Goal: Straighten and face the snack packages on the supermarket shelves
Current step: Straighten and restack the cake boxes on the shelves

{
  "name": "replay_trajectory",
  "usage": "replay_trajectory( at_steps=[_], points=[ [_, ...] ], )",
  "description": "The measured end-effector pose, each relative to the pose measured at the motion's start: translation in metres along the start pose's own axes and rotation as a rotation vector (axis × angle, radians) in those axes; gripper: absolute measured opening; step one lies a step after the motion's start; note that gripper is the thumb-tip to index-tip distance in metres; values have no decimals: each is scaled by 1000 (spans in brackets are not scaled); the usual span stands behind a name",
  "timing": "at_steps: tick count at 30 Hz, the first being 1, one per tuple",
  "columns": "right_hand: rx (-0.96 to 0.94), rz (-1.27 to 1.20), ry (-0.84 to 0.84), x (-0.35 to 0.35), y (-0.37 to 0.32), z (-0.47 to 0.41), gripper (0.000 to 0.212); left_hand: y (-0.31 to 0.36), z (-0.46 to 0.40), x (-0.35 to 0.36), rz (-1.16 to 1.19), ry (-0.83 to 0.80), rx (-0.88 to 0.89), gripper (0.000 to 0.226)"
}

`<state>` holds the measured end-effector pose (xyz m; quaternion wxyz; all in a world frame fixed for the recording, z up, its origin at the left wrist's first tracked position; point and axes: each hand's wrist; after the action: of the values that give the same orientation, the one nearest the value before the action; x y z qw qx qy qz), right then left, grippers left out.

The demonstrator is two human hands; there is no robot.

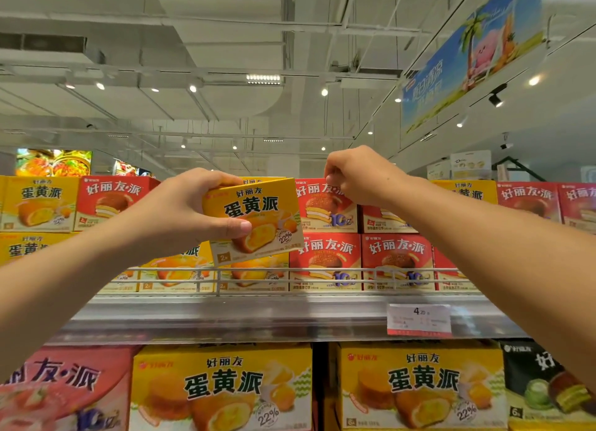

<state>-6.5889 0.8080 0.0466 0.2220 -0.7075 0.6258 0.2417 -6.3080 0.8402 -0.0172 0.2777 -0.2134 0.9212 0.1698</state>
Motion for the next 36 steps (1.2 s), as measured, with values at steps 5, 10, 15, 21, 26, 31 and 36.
replay_trajectory(
  at_steps=[5, 10, 15, 21, 26, 31, 36],
  points=[
    [22, -113, -65, -2, 8, 6, 26, 2, 1, 6, 14, -26, 16, 79],
    [113, -47, -102, -23, 44, 14, 44, 5, -1, 10, -1, -20, 17, 76],
    [130, 111, -211, -19, 50, 17, 46, 10, 0, 20, 8, -20, 13, 76],
    [123, 67, -169, -17, 51, 18, 48, 24, -3, 34, -13, -61, 32, 83],
    [100, -32, -188, -18, 59, 29, 58, 32, -8, 43, 11, -84, 41, 72],
    [207, 55, -144, -47, 102, 43, 68, 41, -16, 57, -40, -75, 51, 78],
    [345, 183, -343, -54, 133, 58, 77, 57, -21, 72, -137, -93, 73, 86]
  ],
)
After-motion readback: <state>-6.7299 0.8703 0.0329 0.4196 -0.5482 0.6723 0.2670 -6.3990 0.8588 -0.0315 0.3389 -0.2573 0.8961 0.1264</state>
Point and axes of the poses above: each hand's wrist, its own z-axis away from the middle knuckle, its own x-axis out of the palm, y = z × x, and after that the axes turned 12 degrees about x, right-handed
